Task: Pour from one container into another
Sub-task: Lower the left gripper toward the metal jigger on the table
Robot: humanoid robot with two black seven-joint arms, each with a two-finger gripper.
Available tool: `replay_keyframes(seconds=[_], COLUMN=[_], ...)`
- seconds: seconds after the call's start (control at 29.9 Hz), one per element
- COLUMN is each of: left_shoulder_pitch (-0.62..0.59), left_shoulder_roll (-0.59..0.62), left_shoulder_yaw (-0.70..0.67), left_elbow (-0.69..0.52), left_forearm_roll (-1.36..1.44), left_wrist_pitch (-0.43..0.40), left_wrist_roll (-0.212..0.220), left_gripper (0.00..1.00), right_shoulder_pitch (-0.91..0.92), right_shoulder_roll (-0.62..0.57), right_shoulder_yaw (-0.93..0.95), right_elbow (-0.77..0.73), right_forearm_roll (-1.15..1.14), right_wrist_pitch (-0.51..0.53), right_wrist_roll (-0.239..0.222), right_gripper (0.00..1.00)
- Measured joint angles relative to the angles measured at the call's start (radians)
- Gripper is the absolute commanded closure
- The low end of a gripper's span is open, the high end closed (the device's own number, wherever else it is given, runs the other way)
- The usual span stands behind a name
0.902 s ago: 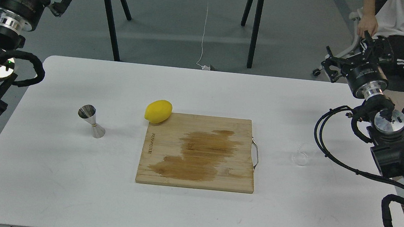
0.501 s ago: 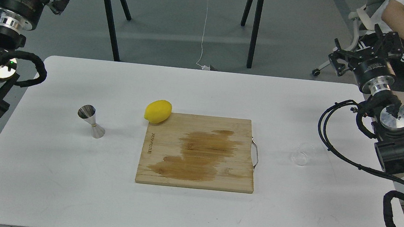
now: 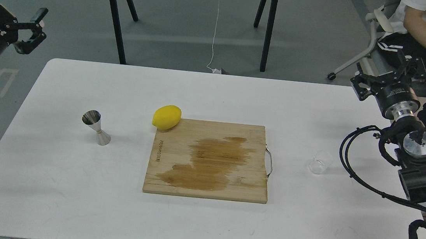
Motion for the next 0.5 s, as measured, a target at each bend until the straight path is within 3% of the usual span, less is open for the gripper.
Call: replay_keyframes(seconds=[0.17, 0.33, 0.5], left_shoulder_pitch=[0.05, 0.136, 0.268], left_shoulder_roll=[0.078, 0.124, 0.142], left_shoulder_yaw=[0.006, 0.007, 0.007], left_elbow=[-0.167, -0.294, -0.328], left_forearm_roll=[0.282, 0.673, 1.039], left_wrist_pitch=[0.025, 0.187, 0.394], left_wrist_roll=[-0.002, -0.002, -0.002], left_gripper=[0.0, 0.0, 0.01], right_shoulder_pitch=[-0.003, 0.001, 0.003], right_shoulder_roll=[0.0, 0.0, -0.006], right_shoulder_yaw=[-0.002, -0.012, -0.014], right_elbow=[0.002, 0.001, -0.003], right_forearm_roll=[0.0, -0.002, -0.003], right_wrist_pitch=[0.0, 0.0, 0.0], right_wrist_roll=[0.0, 0.0, 0.0], right_gripper=[0.0, 0.0, 0.0])
